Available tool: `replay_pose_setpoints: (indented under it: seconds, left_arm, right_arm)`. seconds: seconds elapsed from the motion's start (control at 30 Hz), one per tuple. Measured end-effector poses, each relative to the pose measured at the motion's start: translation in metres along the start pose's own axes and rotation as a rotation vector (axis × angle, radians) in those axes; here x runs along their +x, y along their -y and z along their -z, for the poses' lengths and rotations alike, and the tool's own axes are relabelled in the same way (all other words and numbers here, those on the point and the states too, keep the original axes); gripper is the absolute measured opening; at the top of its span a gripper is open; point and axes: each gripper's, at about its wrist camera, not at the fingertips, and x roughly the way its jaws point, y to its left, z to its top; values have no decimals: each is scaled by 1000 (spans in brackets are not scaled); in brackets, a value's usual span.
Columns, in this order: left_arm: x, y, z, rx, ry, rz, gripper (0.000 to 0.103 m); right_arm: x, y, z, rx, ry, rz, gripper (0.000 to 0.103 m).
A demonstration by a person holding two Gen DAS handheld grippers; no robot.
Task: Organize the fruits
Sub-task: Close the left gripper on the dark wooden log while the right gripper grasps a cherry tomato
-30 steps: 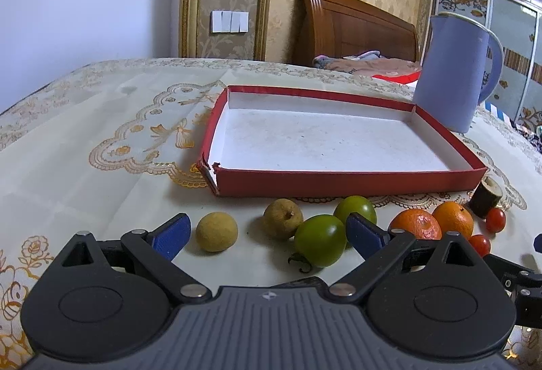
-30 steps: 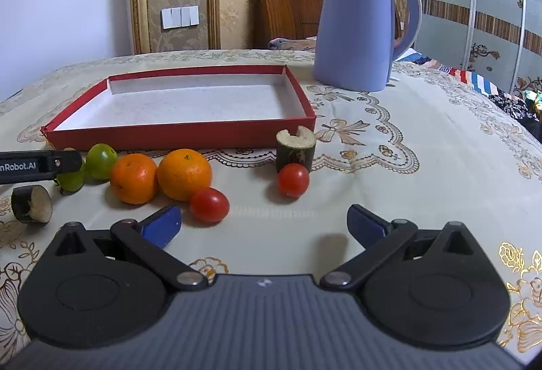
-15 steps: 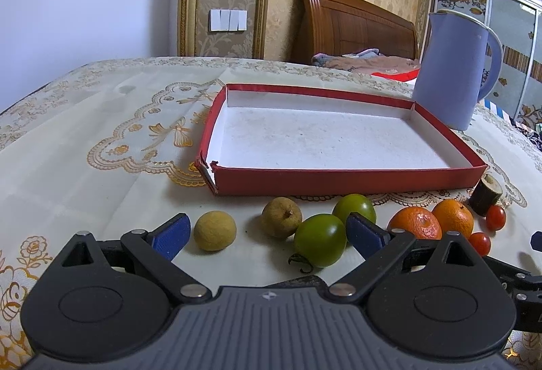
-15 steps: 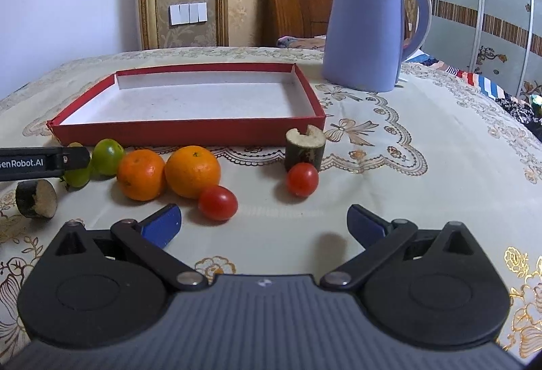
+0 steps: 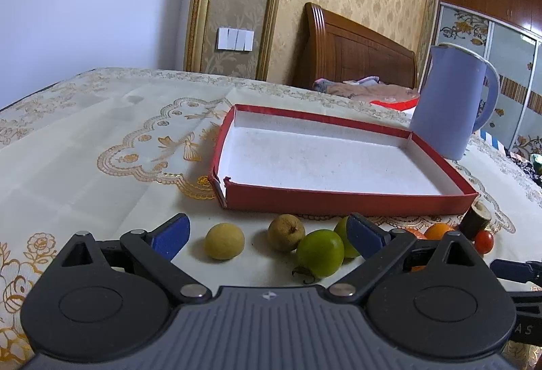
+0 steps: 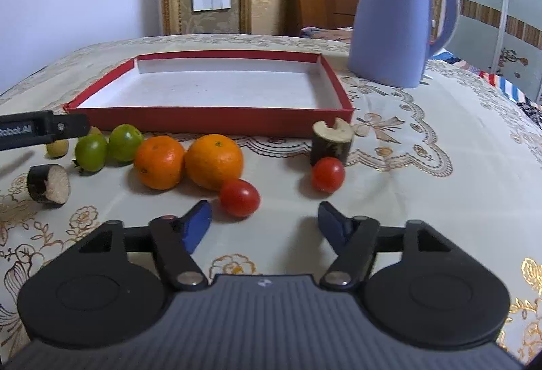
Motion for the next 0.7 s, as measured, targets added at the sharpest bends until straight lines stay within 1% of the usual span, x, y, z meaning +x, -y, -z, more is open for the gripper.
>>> replay_pose_setpoints:
  seconds: [0.03, 0.1, 0.2, 0.27, 0.33, 0.4, 0.6, 0.7]
  left_arm:
    - [1, 1, 0, 3, -4, 0, 99]
    - [1, 0, -1, 2, -4, 1, 99]
    - [-1, -3, -1, -15, 4, 3, 99]
    - [-3, -6, 0, -27, -1, 22, 99]
    - [-6, -9, 0, -25, -1, 30, 99]
    - [-11, -11, 1, -12, 0, 33, 99]
    - [-22, -12, 10, 43, -61, 64, 99]
    - [-32, -3, 15, 83, -51, 64, 99]
  right_arm:
    - [1, -1, -2, -4, -2, -3, 59]
    - [5, -3, -5, -8, -6, -17, 49]
    - [7, -3, -7, -1, -2, -25, 38]
    - [7, -4, -7, -7, 1, -29, 35]
    - [7, -5, -7, -11, 4, -41, 27]
    - [7, -5, -7, -12, 6, -42, 26]
    - [6, 4, -6, 39, 12, -77, 26]
    - [6, 3, -6, 35, 13, -74, 26]
